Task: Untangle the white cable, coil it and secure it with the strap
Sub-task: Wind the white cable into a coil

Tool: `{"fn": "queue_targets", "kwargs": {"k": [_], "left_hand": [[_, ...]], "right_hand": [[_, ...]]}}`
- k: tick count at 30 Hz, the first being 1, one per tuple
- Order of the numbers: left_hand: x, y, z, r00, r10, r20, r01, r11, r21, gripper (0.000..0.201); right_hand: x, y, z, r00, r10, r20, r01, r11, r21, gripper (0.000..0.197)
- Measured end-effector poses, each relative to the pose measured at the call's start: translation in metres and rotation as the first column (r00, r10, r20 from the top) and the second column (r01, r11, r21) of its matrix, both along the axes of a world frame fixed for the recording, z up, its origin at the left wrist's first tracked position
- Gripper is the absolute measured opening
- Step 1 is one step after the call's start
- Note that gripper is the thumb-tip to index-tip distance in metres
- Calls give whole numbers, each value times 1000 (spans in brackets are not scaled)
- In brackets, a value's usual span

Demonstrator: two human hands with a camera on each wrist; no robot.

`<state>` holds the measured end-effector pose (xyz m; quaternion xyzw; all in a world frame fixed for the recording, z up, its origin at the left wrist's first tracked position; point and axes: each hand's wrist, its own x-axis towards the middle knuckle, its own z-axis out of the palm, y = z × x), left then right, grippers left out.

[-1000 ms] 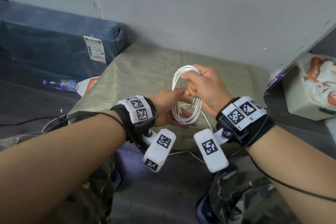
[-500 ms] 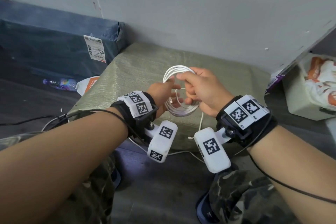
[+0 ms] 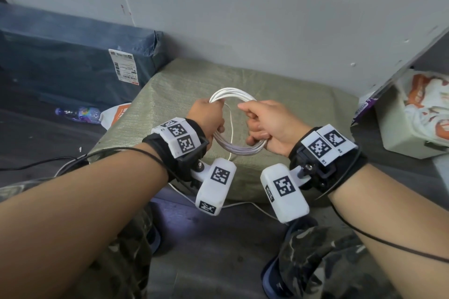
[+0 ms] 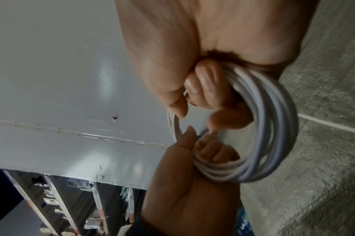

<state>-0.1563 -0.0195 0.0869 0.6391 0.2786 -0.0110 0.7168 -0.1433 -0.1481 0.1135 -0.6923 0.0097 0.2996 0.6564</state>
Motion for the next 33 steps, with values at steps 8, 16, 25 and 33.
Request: {"fn": "queue_targets", "kwargs": {"k": [8, 16, 25, 33], "left_hand": [[-3, 2, 10, 972, -232, -43, 236, 962, 138, 23], [0, 12, 22, 923, -380, 64, 372, 922, 105, 13], [1, 13, 17, 934, -356, -10, 348, 905, 246, 16], [0, 7, 17, 966, -256, -23, 257, 964, 68, 24]], "right_hand": [[12, -12, -9, 945, 104, 310, 55, 884, -463, 25], [21, -20, -14, 929, 183, 323, 35, 822, -568, 30], [13, -15, -10, 993, 41, 115, -26, 992, -125, 15], [5, -4, 3, 989, -96, 115, 92, 995, 34, 26]]}}
